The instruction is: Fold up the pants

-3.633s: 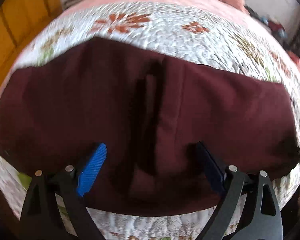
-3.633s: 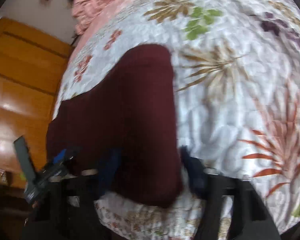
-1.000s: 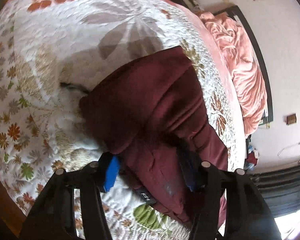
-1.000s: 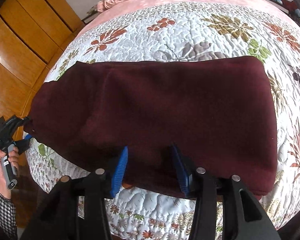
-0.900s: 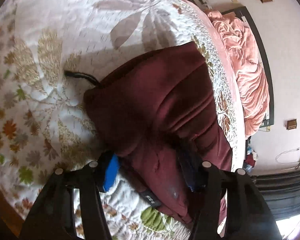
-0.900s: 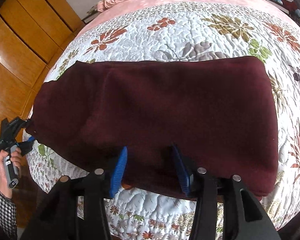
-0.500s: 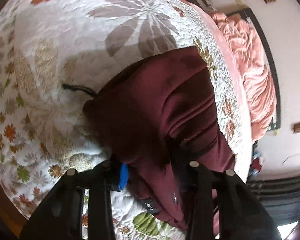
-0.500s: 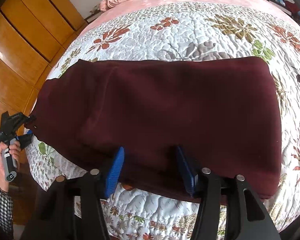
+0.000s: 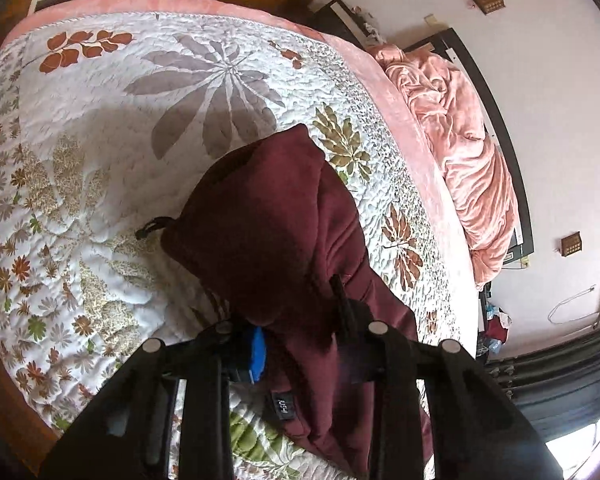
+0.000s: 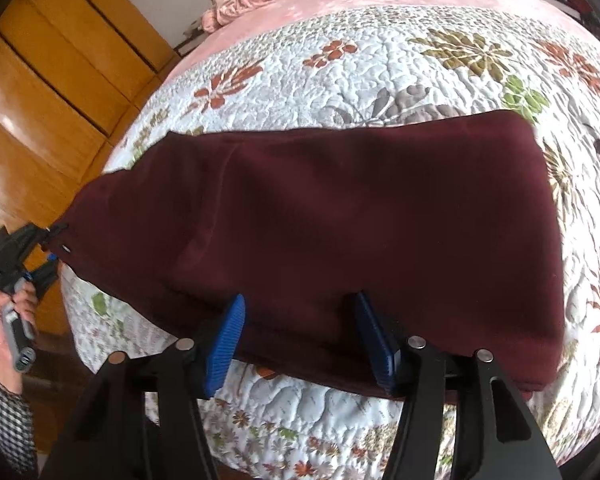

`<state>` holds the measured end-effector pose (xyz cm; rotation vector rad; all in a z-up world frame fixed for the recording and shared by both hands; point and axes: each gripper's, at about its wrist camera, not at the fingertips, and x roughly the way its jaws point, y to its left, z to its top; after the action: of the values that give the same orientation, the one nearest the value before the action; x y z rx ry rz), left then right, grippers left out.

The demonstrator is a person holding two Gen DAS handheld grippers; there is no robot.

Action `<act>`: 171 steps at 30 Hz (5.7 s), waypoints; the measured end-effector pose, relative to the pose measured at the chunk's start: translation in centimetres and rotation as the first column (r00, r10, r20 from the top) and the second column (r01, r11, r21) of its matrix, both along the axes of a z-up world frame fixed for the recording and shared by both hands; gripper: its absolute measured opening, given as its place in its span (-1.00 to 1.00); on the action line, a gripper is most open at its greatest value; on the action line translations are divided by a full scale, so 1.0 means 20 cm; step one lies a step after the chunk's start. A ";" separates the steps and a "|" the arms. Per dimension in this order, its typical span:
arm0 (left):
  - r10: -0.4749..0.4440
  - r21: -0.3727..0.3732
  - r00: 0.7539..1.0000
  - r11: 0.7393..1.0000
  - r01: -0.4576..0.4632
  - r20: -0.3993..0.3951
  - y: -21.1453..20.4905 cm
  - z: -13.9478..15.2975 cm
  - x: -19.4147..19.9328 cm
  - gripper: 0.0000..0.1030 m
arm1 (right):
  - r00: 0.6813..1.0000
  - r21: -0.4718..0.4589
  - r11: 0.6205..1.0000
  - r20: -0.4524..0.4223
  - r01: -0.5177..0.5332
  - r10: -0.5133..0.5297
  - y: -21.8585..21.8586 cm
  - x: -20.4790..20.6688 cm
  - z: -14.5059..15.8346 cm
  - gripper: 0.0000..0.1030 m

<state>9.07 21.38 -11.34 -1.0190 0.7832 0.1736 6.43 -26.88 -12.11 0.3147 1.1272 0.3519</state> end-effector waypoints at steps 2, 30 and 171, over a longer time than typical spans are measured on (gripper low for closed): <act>0.006 -0.011 1.000 1.000 -0.006 0.013 -0.01 0.00 -0.01 -0.49 | 1.000 0.010 1.000 0.008 0.019 -0.019 -0.03 -0.01 0.03 0.12; -0.598 0.450 0.800 0.727 0.518 0.046 -1.12 0.35 0.08 -0.46 | 0.992 0.035 0.991 0.016 0.127 -0.128 -0.27 -0.03 0.08 0.12; -0.597 0.487 0.758 0.597 0.638 -0.262 -1.48 0.09 0.10 0.83 | 0.986 0.196 0.971 -0.129 0.134 -0.110 -0.80 -0.01 0.08 0.18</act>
<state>11.05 -8.22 -9.57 -0.1390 1.0384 -0.1714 6.26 -42.97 -10.41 0.5899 1.1831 0.3438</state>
